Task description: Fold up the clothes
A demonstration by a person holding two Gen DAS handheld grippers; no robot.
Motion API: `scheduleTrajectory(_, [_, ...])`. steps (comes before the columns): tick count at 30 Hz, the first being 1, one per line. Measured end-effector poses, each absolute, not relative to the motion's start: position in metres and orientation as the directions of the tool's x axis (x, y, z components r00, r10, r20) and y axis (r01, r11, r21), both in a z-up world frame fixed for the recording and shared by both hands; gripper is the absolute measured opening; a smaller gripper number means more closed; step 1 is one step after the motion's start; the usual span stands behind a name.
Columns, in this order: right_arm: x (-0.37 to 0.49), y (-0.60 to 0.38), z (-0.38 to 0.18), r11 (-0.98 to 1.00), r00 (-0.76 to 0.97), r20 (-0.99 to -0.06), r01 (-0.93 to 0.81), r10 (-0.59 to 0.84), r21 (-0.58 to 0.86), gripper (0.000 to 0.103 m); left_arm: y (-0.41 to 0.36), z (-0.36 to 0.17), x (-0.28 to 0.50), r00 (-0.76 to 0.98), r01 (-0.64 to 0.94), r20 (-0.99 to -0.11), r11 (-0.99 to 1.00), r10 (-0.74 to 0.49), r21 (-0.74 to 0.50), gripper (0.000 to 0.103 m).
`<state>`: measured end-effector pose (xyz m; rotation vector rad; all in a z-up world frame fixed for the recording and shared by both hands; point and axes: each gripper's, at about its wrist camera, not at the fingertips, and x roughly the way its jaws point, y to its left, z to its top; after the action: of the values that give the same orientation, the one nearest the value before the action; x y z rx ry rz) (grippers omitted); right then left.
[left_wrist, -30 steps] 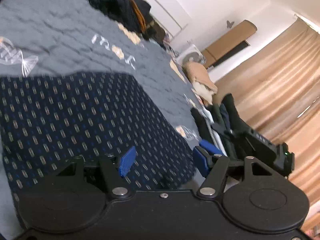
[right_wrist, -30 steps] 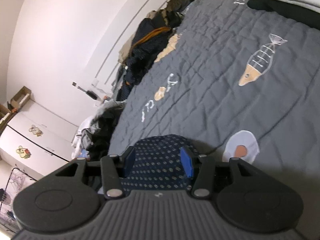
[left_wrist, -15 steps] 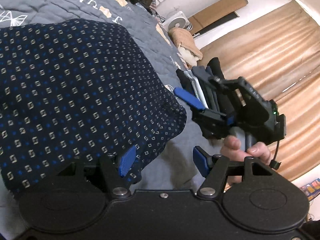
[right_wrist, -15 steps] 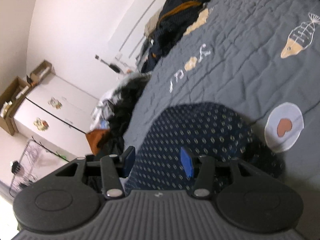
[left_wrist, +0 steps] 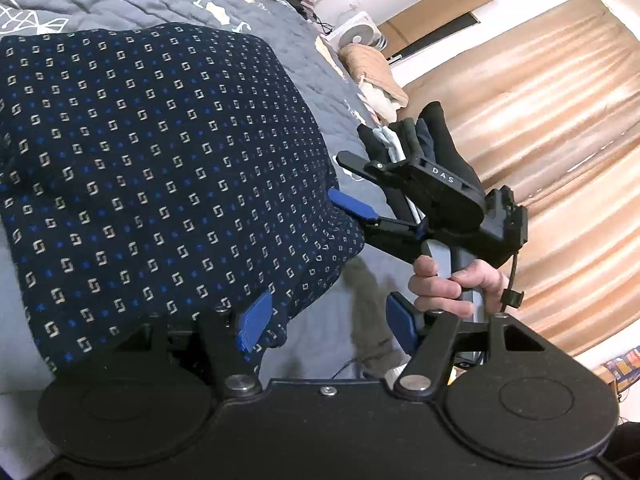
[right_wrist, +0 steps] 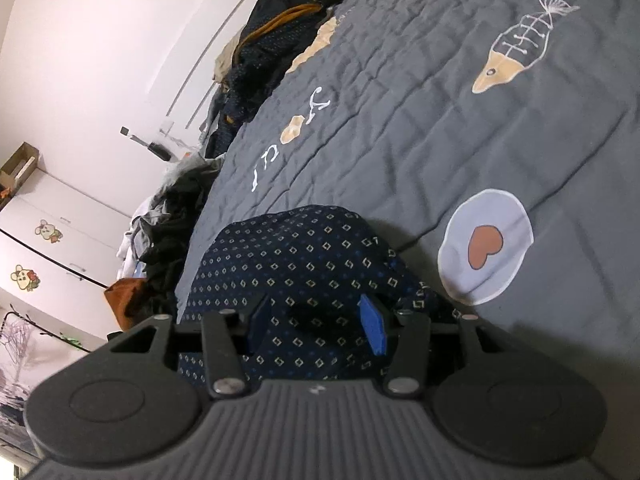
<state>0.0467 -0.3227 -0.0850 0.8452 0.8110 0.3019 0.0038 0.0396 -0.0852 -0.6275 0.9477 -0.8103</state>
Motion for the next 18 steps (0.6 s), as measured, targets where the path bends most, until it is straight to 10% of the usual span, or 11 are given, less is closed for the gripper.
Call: scheduleTrajectory(18, [0.053,-0.318,-0.082,0.652,0.682,-0.524,0.09,0.51,0.753,0.049,0.066,-0.082,-0.018,0.353,0.316,-0.48,0.585,-0.803,-0.747,0.063])
